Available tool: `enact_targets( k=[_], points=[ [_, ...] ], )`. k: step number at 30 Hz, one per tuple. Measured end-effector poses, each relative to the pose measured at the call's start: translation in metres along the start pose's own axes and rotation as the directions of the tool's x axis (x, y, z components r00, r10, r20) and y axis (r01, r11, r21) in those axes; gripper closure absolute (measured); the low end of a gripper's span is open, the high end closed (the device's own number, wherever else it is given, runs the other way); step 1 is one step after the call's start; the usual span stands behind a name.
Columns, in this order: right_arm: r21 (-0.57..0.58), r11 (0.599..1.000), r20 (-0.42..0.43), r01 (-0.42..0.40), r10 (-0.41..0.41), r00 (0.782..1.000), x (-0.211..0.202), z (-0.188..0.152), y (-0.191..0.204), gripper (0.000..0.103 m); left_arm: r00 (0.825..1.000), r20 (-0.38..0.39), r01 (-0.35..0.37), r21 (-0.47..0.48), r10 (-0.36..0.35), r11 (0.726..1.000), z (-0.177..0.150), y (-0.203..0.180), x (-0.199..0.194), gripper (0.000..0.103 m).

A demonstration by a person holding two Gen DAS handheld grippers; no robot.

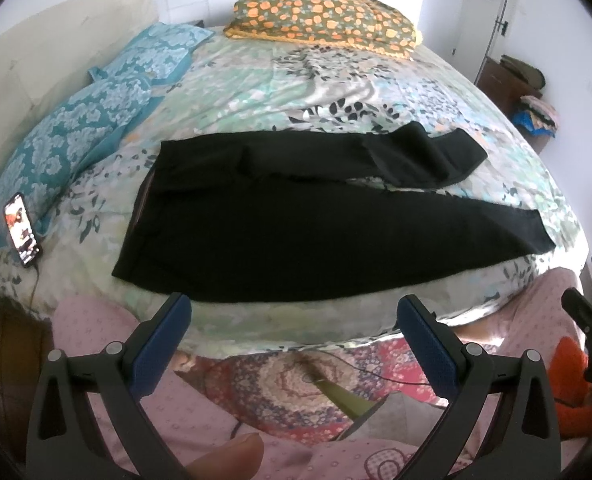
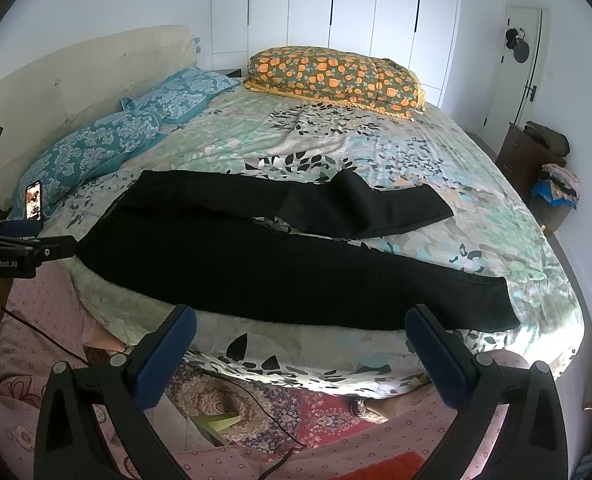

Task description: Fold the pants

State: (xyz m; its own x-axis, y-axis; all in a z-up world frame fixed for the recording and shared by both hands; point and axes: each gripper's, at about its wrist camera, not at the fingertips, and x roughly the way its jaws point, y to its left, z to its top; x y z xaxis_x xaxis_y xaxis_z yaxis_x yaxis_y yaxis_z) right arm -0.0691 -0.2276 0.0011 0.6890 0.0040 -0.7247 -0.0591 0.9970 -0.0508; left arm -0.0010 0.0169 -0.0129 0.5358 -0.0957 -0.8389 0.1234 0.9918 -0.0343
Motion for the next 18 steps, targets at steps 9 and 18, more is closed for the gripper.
enact_targets(
  k=[9, 18],
  points=[
    [-0.004, 1.0, 0.004, -0.004, 0.004, 1.0, -0.0001, 0.0014, 0.0006, 0.0, 1.0, 0.015, -0.004, 0.02, 0.003, 1.0, -0.0009, -0.0036, -0.002, 0.0],
    [-0.004, 1.0, 0.004, -0.013, 0.013, 1.0, 0.0003, 0.0021, -0.0002, 0.0, 1.0, 0.019, -0.008, 0.028, 0.008, 1.0, -0.001, -0.007, -0.0023, 0.0]
  ],
)
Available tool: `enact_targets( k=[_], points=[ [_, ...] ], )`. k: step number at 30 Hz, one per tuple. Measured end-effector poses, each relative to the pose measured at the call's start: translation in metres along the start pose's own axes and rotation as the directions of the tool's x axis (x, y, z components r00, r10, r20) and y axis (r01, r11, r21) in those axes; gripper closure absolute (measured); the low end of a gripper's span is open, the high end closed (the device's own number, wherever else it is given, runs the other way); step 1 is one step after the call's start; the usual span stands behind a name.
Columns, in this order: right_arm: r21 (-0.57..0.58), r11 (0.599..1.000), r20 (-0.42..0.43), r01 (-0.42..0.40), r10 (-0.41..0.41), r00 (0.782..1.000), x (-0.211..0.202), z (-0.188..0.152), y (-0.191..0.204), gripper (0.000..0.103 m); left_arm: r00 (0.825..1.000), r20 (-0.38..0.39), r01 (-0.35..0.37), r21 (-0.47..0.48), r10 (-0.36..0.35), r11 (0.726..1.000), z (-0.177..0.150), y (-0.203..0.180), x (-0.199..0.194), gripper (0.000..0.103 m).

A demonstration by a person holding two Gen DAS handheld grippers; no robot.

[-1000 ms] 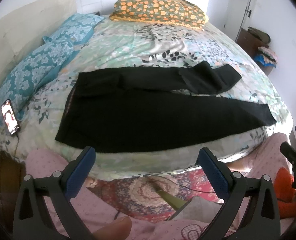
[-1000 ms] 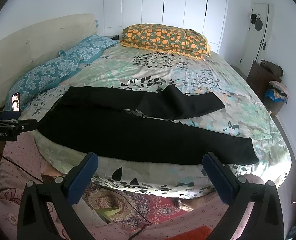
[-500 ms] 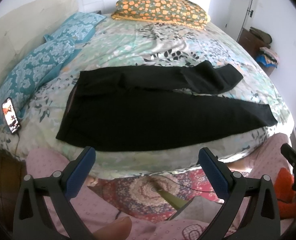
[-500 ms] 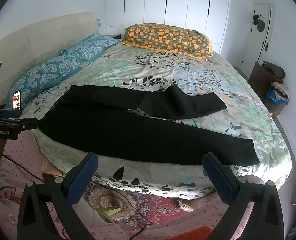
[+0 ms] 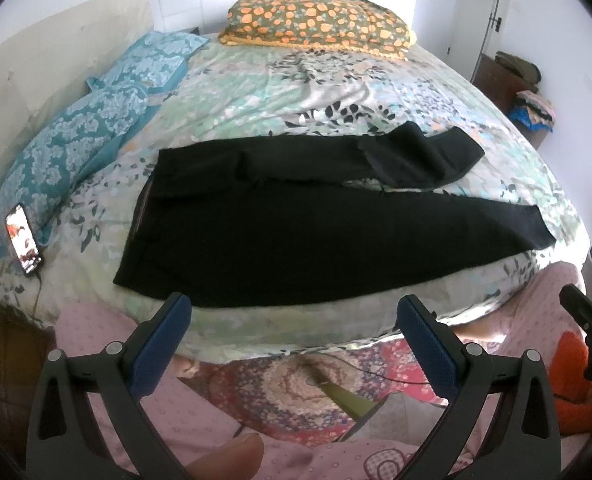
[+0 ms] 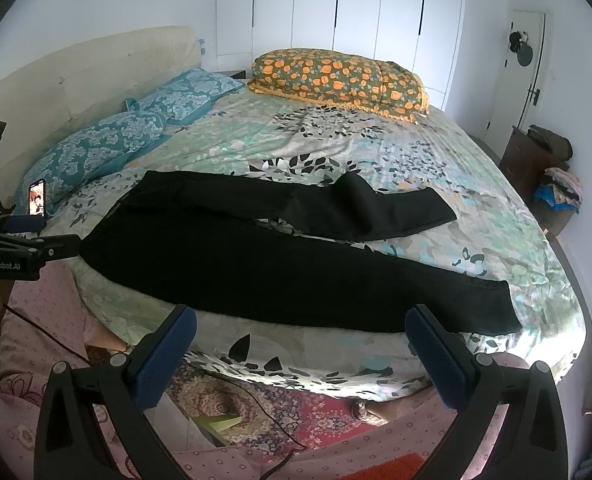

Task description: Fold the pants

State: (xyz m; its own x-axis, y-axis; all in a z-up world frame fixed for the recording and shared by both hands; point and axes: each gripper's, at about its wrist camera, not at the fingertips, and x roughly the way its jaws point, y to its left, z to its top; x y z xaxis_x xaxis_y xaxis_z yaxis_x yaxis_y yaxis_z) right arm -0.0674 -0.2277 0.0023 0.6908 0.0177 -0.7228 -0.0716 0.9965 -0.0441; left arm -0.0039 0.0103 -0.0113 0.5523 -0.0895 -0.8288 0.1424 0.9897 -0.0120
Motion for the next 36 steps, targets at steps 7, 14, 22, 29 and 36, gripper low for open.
enact_targets(
  k=[7, 14, 22, 29, 36],
  points=[
    [-0.01, 1.0, 0.001, -0.002, 0.002, 1.0, 0.0006, -0.0013, -0.0002, 0.0, 1.0, 0.004, 0.0, 0.003, 0.0, 1.0, -0.0003, 0.0005, -0.0004, 0.0],
    [-0.017, 1.0, 0.0, -0.004, 0.004, 1.0, 0.0026, 0.0, 0.0027, 0.0, 1.0, 0.006, -0.001, 0.007, 0.001, 1.0, 0.0001, 0.0026, -0.0007, 0.0],
    [-0.029, 1.0, -0.006, -0.011, 0.01, 1.0, 0.005, 0.0021, 0.0085, 0.0, 1.0, 0.003, -0.003, 0.007, 0.003, 1.0, 0.0014, 0.0027, -0.0005, 0.0],
    [-0.032, 0.999, -0.011, -0.012, 0.012, 1.0, 0.0066, 0.0022, 0.009, 0.0, 1.0, -0.003, -0.003, 0.006, 0.003, 1.0, 0.0033, 0.0052, 0.0009, 0.0],
    [-0.03, 1.0, -0.007, -0.007, 0.007, 1.0, 0.0079, 0.0015, 0.0057, 0.0, 1.0, -0.001, -0.007, 0.015, 0.007, 1.0, 0.0039, 0.0041, 0.0034, 0.0]
  ],
)
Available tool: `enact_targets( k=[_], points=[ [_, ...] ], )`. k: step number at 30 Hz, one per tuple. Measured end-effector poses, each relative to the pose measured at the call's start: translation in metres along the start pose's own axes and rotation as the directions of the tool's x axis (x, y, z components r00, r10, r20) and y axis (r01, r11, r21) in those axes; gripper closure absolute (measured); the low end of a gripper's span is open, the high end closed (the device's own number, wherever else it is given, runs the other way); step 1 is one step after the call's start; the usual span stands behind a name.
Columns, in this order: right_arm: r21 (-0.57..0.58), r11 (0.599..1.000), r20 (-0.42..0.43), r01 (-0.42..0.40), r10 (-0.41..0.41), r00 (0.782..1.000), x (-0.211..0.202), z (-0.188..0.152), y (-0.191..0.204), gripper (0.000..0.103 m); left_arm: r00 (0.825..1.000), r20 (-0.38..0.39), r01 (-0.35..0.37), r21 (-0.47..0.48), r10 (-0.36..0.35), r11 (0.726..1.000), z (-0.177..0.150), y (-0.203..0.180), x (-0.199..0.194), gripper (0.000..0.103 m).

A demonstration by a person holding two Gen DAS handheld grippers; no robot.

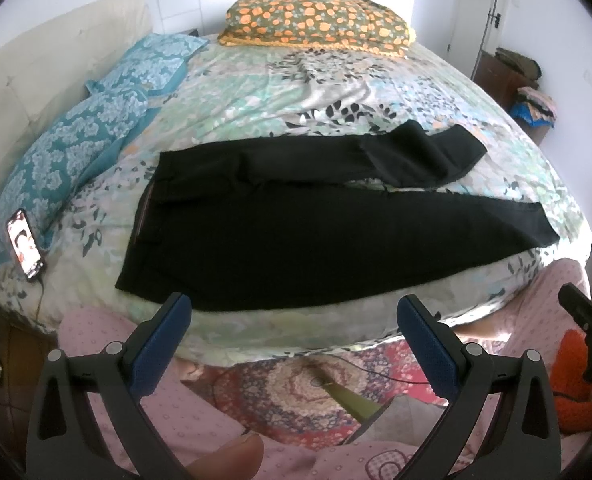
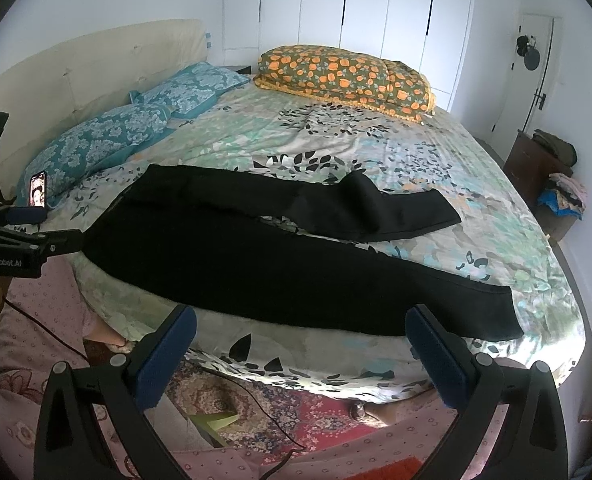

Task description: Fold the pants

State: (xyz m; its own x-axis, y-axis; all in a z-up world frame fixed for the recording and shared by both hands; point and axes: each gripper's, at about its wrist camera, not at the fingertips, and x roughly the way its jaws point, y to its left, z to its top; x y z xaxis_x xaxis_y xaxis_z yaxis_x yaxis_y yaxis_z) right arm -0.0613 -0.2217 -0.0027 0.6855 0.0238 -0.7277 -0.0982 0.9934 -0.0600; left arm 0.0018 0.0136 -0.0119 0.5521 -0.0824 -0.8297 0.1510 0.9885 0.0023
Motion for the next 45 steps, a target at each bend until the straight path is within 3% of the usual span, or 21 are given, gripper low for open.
enact_targets(
  k=[17, 21, 25, 29, 32, 36, 45],
  points=[
    [-0.011, 1.0, 0.024, -0.001, 0.001, 1.0, -0.003, -0.004, -0.002, 0.0, 0.998, 0.036, -0.057, 0.01, 0.056, 0.998, 0.007, -0.007, 0.007, 0.0],
    [0.041, 0.997, 0.014, 0.071, -0.072, 0.997, -0.002, -0.005, -0.018, 0.0, 0.998, 0.057, -0.026, 0.036, 0.024, 0.999, 0.009, -0.016, 0.003, 0.0],
    [0.177, 0.973, -0.018, 0.146, -0.145, 0.989, 0.001, -0.006, -0.051, 0.0, 0.998, 0.061, -0.02, 0.064, 0.016, 0.998, 0.009, -0.023, 0.004, 0.0],
    [0.247, 0.959, -0.031, 0.14, -0.136, 0.99, 0.002, -0.008, -0.068, 0.0, 0.999, 0.041, -0.017, 0.049, 0.015, 0.999, 0.013, -0.024, 0.011, 0.0],
    [0.225, 0.966, -0.033, 0.127, -0.123, 0.992, 0.004, -0.008, -0.064, 0.0, 0.999, 0.04, -0.032, 0.043, 0.031, 0.999, 0.017, -0.025, 0.015, 0.0],
    [0.178, 0.979, -0.023, 0.099, -0.096, 0.995, 0.009, -0.004, -0.054, 0.0, 0.999, 0.047, 0.004, 0.045, -0.006, 0.999, 0.026, -0.03, 0.019, 0.0],
    [0.158, 0.986, 0.049, 0.043, -0.051, 0.997, 0.015, 0.022, -0.061, 0.0, 0.999, 0.038, -0.003, 0.096, 0.0, 0.995, 0.034, -0.047, 0.029, 0.0]
  ],
)
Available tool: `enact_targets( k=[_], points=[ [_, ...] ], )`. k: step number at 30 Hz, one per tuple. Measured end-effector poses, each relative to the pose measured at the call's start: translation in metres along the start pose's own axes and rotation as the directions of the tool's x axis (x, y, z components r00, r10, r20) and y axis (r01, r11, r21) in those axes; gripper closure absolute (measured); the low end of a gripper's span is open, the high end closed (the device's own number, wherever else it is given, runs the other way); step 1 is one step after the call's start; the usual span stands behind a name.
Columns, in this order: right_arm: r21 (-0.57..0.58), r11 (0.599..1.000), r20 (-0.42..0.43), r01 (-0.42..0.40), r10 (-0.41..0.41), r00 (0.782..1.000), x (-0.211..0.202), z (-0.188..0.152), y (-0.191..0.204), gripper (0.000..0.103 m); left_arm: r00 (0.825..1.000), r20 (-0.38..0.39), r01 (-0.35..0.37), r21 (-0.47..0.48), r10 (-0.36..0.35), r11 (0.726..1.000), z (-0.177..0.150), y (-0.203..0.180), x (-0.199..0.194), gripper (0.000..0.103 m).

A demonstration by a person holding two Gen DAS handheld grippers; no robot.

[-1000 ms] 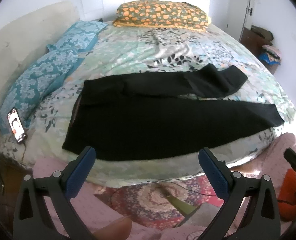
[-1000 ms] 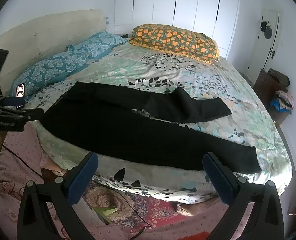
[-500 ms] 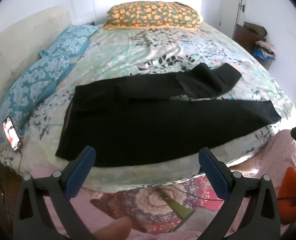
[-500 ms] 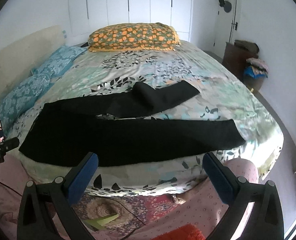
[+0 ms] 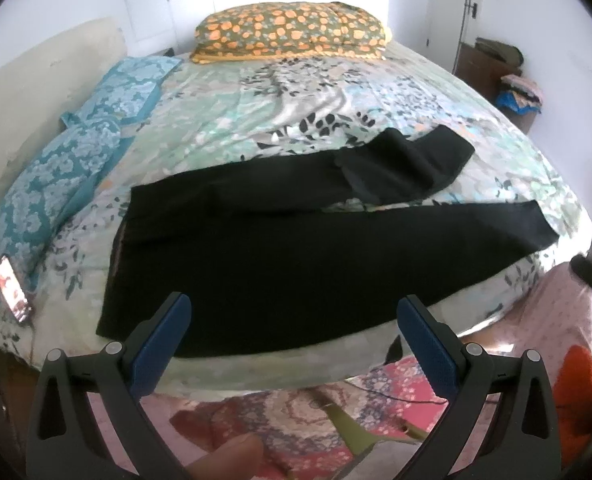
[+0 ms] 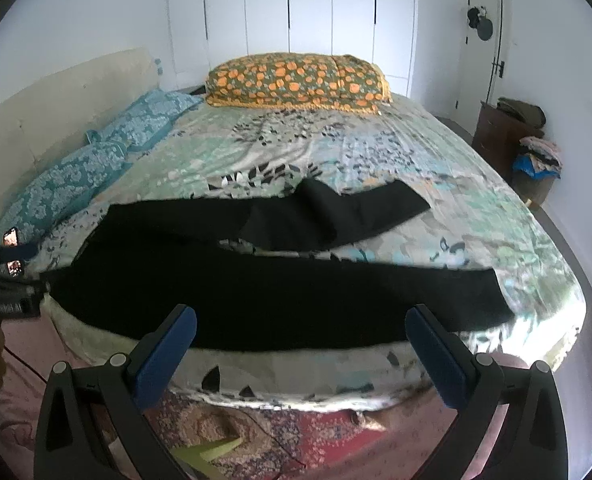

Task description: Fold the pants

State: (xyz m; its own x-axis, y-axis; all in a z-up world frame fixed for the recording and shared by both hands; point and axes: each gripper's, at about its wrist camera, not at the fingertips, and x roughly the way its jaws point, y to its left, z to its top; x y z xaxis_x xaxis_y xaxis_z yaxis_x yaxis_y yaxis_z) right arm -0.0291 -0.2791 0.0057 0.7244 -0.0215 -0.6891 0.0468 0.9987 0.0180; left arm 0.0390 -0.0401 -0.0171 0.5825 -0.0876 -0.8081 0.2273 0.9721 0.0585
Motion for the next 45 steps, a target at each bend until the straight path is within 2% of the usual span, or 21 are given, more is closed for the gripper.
enact_targets(
  k=[4, 8, 11, 13, 15, 17, 18, 21, 23, 24, 26, 29, 33, 36, 38, 39, 40, 41, 42, 44, 45],
  points=[
    [-0.031, 0.994, 0.023, -0.104, 0.104, 0.994, 0.01, 0.021, -0.003, 0.0, 0.999, 0.005, -0.052, 0.003, 0.052, 0.999, 0.009, 0.007, 0.011, 0.0],
    [0.006, 0.978, 0.03, -0.209, 0.209, 0.978, 0.032, 0.046, -0.014, 0.0, 0.994, 0.068, -0.084, -0.014, 0.084, 0.996, 0.045, 0.015, 0.023, 0.0],
    [-0.049, 0.982, 0.06, -0.181, 0.184, 0.981, 0.047, 0.074, -0.024, 0.0, 0.989, 0.126, -0.072, -0.07, 0.08, 0.995, 0.081, 0.019, 0.024, 0.0],
    [-0.153, 0.984, 0.178, -0.088, 0.115, 0.977, 0.055, 0.095, -0.038, 0.0, 0.987, 0.148, -0.053, -0.105, 0.068, 0.993, 0.094, 0.022, 0.024, 0.0],
    [-0.181, 0.98, 0.235, -0.086, 0.128, 0.964, 0.069, 0.11, -0.059, 0.0, 0.987, 0.149, -0.037, -0.135, 0.057, 0.99, 0.103, 0.024, 0.03, 0.0],
    [-0.15, 0.977, 0.153, -0.151, 0.173, 0.973, 0.116, 0.132, -0.093, 0.0, 0.991, 0.12, -0.037, -0.137, 0.054, 0.99, 0.1, 0.024, 0.042, 0.0],
    [-0.109, 0.979, 0.049, -0.17, 0.176, 0.983, 0.157, 0.144, -0.118, 0.0, 0.994, 0.09, -0.043, -0.128, 0.055, 0.991, 0.096, 0.023, 0.052, 0.0],
    [-0.053, 0.987, -0.093, -0.15, 0.144, 0.985, 0.252, 0.168, -0.177, 0.0, 0.997, -0.03, -0.07, -0.101, 0.068, 0.992, 0.077, 0.021, 0.083, 0.0],
    [-0.072, 0.989, -0.171, -0.132, 0.119, 0.978, 0.302, 0.184, -0.203, 0.004, 0.991, -0.109, -0.094, -0.106, 0.082, 0.99, 0.064, 0.024, 0.102, 0.0],
    [-0.09, 0.986, -0.24, -0.14, 0.115, 0.964, 0.341, 0.196, -0.221, 0.006, 0.986, -0.142, -0.108, -0.112, 0.092, 0.988, 0.059, 0.026, 0.109, 0.0],
    [-0.109, 0.981, -0.333, -0.161, 0.117, 0.936, 0.388, 0.208, -0.245, 0.014, 0.973, -0.199, -0.145, -0.123, 0.119, 0.982, 0.052, 0.033, 0.123, 0.0],
    [-0.124, 0.98, -0.474, -0.157, 0.081, 0.877, 0.457, 0.219, -0.27, 0.021, 0.958, -0.24, -0.195, -0.141, 0.158, 0.971, 0.055, 0.04, 0.137, 0.0],
    [-0.097, 0.985, -0.549, -0.146, 0.07, 0.833, 0.514, 0.227, -0.279, 0.024, 0.949, -0.26, -0.224, -0.162, 0.177, 0.961, 0.066, 0.042, 0.151, 0.0],
    [-0.101, 0.981, -0.601, -0.168, 0.075, 0.796, 0.541, 0.224, -0.277, 0.037, 0.943, -0.278, -0.23, -0.138, 0.185, 0.963, 0.07, 0.035, 0.16, 0.0],
    [-0.097, 0.976, -0.646, -0.197, 0.089, 0.759, 0.56, 0.219, -0.279, 0.045, 0.938, -0.295, -0.225, -0.116, 0.183, 0.967, 0.068, 0.026, 0.166, 0.0],
    [-0.097, 0.974, -0.651, -0.203, 0.092, 0.753, 0.564, 0.218, -0.28, 0.048, 0.935, -0.306, -0.221, -0.106, 0.179, 0.97, 0.067, 0.022, 0.17, 0.0],
    [-0.087, 0.973, -0.643, -0.214, 0.109, 0.758, 0.564, 0.221, -0.281, 0.074, 0.932, -0.316, -0.216, -0.099, 0.175, 0.971, 0.067, 0.019, 0.174, 0.0],
    [-0.092, 0.973, -0.631, -0.212, 0.108, 0.769, 0.561, 0.227, -0.281, 0.091, 0.931, -0.323, -0.213, -0.094, 0.172, 0.973, 0.066, 0.017, 0.177, 0.0],
    [-0.113, 0.972, -0.61, -0.204, 0.094, 0.787, 0.555, 0.235, -0.281, 0.09, 0.928, -0.333, -0.209, -0.089, 0.168, 0.974, 0.066, 0.014, 0.181, 0.0],
    [-0.173, 0.968, -0.537, -0.179, 0.06, 0.842, 0.531, 0.257, -0.283, 0.09, 0.926, -0.342, -0.198, -0.089, 0.157, 0.976, 0.067, 0.01, 0.185, 0.0],
    [-0.179, 0.973, -0.476, -0.144, 0.042, 0.879, 0.517, 0.271, -0.29, 0.09, 0.928, -0.34, -0.193, -0.09, 0.152, 0.977, 0.068, 0.008, 0.186, 0.0]
  ],
)
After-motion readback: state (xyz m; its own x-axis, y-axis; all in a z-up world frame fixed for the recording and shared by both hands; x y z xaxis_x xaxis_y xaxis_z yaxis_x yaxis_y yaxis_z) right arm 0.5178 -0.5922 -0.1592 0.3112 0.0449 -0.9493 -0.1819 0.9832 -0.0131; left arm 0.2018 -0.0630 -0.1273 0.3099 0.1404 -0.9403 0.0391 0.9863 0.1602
